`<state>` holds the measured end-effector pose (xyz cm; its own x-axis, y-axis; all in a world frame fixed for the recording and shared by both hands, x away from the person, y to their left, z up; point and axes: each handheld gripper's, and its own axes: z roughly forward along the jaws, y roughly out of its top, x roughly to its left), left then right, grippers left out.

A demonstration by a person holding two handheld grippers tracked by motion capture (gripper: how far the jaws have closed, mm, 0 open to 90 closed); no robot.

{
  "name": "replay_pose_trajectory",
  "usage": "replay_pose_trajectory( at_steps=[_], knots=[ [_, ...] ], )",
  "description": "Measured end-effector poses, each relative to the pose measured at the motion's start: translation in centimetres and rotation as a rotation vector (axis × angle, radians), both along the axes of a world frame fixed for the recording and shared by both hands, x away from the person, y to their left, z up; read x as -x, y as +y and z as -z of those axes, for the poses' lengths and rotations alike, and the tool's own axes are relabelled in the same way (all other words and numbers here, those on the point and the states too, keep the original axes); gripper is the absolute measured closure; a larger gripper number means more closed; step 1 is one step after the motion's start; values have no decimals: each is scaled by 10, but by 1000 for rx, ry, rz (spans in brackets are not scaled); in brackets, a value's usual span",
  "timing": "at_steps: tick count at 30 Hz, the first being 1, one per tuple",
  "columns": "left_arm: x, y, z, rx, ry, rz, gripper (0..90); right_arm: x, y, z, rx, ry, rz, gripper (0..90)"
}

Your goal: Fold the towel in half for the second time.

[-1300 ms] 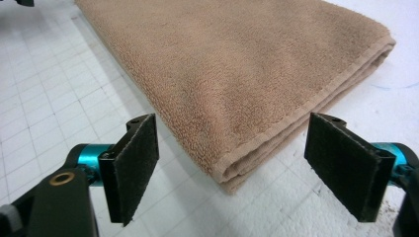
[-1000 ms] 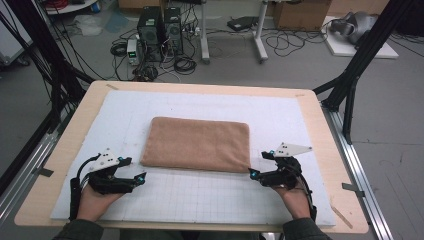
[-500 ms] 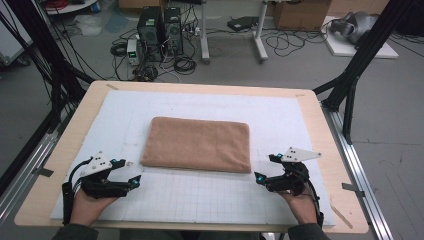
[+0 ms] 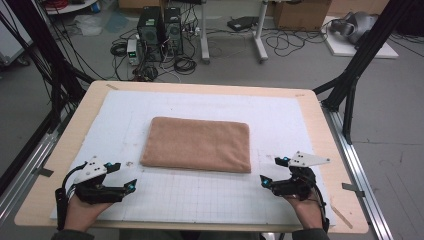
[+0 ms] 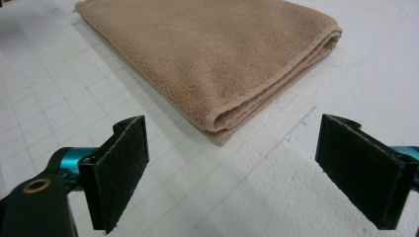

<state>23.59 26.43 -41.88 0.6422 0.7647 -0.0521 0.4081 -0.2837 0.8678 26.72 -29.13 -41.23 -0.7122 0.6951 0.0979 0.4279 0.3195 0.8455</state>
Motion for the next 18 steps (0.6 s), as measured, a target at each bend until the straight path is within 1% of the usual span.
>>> replay_pose_trajectory(
  at_steps=[2,8,9,11,12,13,14,16,18],
  knots=[
    [2,0,0,-9,-4,-6,175,3,-3,1,1,-1,6,123],
    [4,1,0,-8,-3,-2,176,13,-14,5,-2,5,31,123],
    [4,1,0,-12,-10,-6,176,14,-15,5,-4,5,34,123],
    [5,1,1,-10,-9,-14,176,17,-18,7,-6,4,40,123],
    [5,0,1,-10,-8,-8,175,18,-19,8,-7,4,43,122],
    [6,0,1,-18,-14,-10,176,20,-20,9,-7,11,47,122],
    [7,-2,1,-23,-18,-11,175,20,-20,10,-4,7,47,122],
    [7,-3,1,-22,-17,-4,175,21,-21,11,-13,13,49,122],
    [9,-5,2,-39,-21,-7,176,22,-20,12,-7,16,50,120]
  ],
)
